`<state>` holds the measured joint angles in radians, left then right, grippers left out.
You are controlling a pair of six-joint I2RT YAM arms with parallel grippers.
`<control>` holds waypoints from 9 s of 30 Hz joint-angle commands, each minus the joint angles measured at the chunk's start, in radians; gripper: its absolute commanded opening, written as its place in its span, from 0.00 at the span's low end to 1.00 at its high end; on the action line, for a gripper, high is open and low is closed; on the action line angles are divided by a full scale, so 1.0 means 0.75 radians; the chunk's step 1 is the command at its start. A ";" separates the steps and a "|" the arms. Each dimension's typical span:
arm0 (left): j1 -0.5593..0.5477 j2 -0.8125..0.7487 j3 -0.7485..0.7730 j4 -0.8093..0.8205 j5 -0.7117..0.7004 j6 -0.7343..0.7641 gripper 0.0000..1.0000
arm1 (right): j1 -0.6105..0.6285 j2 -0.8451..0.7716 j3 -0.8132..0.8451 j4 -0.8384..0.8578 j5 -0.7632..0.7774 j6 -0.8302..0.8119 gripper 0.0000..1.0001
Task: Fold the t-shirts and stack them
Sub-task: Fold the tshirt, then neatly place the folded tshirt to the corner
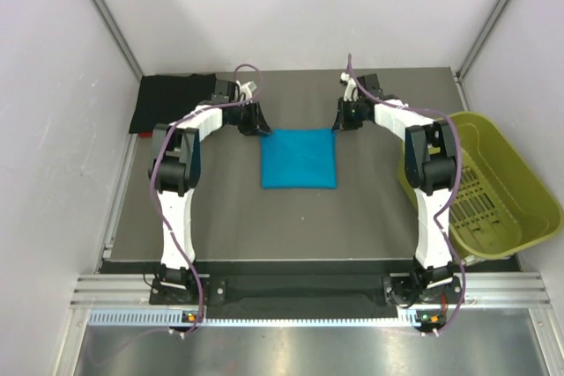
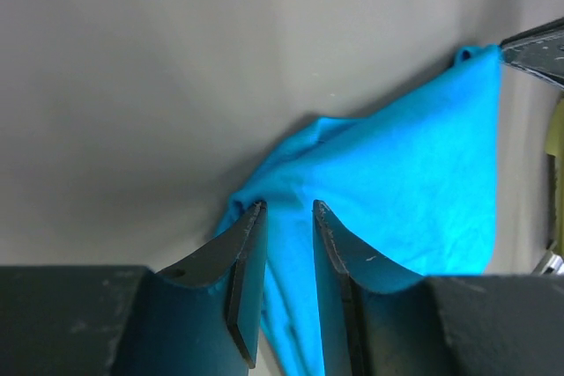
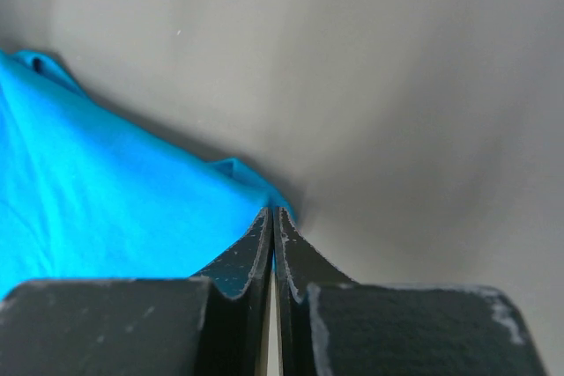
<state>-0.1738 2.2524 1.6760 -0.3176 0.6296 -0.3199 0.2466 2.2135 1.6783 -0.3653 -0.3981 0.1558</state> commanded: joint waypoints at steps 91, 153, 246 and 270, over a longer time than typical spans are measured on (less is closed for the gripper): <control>0.068 -0.743 -0.649 0.631 -0.256 -0.360 0.99 | -0.061 -0.088 -0.207 0.354 -0.052 0.146 0.00; -0.136 -0.125 -0.222 -0.071 -0.391 -0.183 0.00 | -0.059 -0.151 -0.252 0.403 -0.097 0.209 0.04; 0.174 -0.389 0.870 -0.601 -1.036 0.588 0.00 | -0.061 -0.847 -0.685 0.389 -0.087 0.216 1.00; 0.383 -0.083 0.792 -0.379 -0.991 0.788 0.00 | -0.059 -0.786 -0.675 0.391 -0.064 0.197 1.00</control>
<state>0.0963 2.1349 2.2803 -0.7189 -0.1352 0.2401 0.2131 1.6146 1.1221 -0.0956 -0.4549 0.3321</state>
